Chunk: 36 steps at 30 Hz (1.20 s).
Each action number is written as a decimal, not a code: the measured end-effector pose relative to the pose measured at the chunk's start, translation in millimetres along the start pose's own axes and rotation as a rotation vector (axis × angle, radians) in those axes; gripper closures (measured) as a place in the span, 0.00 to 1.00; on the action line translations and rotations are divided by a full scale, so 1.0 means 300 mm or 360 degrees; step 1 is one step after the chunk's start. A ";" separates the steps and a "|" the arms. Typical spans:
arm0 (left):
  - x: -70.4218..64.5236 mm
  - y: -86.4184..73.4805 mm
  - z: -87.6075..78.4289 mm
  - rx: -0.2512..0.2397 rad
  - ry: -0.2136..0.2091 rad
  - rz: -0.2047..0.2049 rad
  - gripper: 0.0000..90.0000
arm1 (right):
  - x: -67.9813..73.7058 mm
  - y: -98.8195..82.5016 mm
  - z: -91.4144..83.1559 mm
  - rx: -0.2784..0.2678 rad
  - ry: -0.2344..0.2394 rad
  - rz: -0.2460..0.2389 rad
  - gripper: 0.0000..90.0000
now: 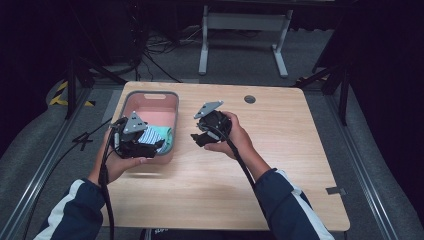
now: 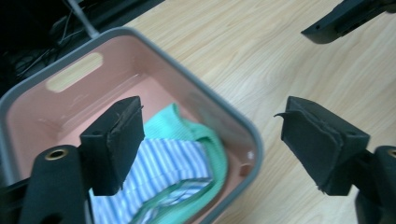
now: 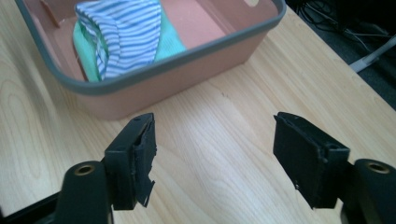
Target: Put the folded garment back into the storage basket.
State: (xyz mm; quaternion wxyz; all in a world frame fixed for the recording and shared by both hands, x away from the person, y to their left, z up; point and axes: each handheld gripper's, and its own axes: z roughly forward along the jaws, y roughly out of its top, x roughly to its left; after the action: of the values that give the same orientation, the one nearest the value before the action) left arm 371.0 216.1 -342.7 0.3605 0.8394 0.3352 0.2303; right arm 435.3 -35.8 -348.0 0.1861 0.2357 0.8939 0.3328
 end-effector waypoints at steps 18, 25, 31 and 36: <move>-0.193 -0.026 0.049 -0.0011 -0.0088 0.0223 0.22 | -0.013 -0.172 -0.108 0.0083 -0.0084 -0.0066 0.32; -0.241 -0.041 0.083 0.0019 -0.0142 0.0275 0.22 | -0.020 -0.251 -0.143 0.0096 -0.0108 -0.0048 0.33; -0.261 -0.060 0.108 0.0042 -0.0173 0.0294 0.22 | -0.024 -0.300 -0.163 0.0098 -0.0123 -0.0040 0.32; -0.285 -0.082 0.129 0.0074 -0.0202 0.0337 0.22 | -0.028 -0.350 -0.184 0.0100 -0.0139 -0.0028 0.33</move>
State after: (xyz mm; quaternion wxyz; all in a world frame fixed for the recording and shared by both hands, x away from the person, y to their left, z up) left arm 328.4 149.1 -398.2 0.3350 0.8911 0.2265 0.2057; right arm 384.0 -138.5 -379.0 0.2204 0.2479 0.8970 0.2922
